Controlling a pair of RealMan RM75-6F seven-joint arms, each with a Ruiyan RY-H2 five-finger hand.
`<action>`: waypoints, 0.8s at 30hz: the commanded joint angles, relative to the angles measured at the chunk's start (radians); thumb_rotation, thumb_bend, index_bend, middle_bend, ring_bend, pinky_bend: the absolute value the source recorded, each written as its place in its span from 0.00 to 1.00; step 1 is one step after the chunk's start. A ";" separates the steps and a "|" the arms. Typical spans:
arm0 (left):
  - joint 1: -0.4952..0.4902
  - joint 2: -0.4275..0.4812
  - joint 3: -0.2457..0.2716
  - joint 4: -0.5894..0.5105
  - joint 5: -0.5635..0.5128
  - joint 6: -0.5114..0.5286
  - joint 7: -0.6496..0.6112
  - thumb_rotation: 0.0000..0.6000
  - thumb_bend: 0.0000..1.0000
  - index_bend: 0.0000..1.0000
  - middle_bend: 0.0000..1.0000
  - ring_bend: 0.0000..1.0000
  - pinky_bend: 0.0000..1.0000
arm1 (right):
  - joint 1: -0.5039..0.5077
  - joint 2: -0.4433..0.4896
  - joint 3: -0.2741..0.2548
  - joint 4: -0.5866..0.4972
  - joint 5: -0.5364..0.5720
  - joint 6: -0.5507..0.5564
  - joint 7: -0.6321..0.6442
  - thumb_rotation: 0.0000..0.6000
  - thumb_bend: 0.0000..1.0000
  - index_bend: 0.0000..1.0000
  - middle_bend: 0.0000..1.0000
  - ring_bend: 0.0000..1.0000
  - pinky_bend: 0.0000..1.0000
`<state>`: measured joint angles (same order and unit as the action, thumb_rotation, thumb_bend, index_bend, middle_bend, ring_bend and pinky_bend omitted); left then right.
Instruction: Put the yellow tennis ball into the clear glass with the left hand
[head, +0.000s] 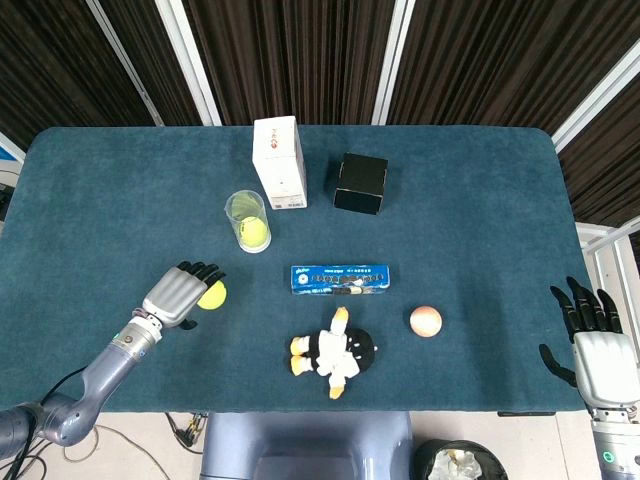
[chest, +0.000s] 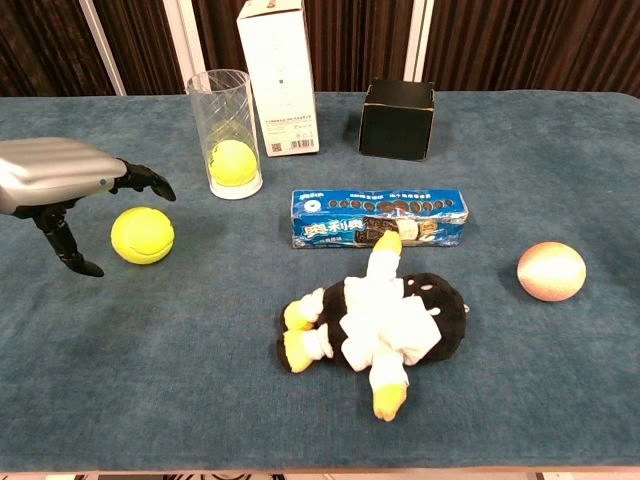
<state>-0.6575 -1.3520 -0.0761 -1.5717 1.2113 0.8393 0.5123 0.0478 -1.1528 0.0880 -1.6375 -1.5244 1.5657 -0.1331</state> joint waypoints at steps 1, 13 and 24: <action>-0.007 -0.019 0.012 0.011 -0.008 0.005 0.021 1.00 0.04 0.21 0.18 0.19 0.29 | -0.001 0.001 0.000 0.000 0.000 0.001 0.001 1.00 0.35 0.13 0.04 0.11 0.05; -0.018 -0.076 0.042 0.063 -0.021 0.040 0.113 1.00 0.14 0.31 0.33 0.30 0.43 | -0.003 0.006 0.001 -0.002 -0.001 0.006 0.008 1.00 0.35 0.13 0.04 0.11 0.05; -0.028 -0.097 0.055 0.084 -0.067 0.046 0.175 1.00 0.16 0.39 0.42 0.37 0.52 | -0.003 0.008 0.000 -0.006 0.004 0.000 0.005 1.00 0.35 0.13 0.04 0.11 0.05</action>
<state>-0.6839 -1.4466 -0.0218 -1.4903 1.1470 0.8837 0.6843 0.0444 -1.1452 0.0880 -1.6428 -1.5206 1.5657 -0.1275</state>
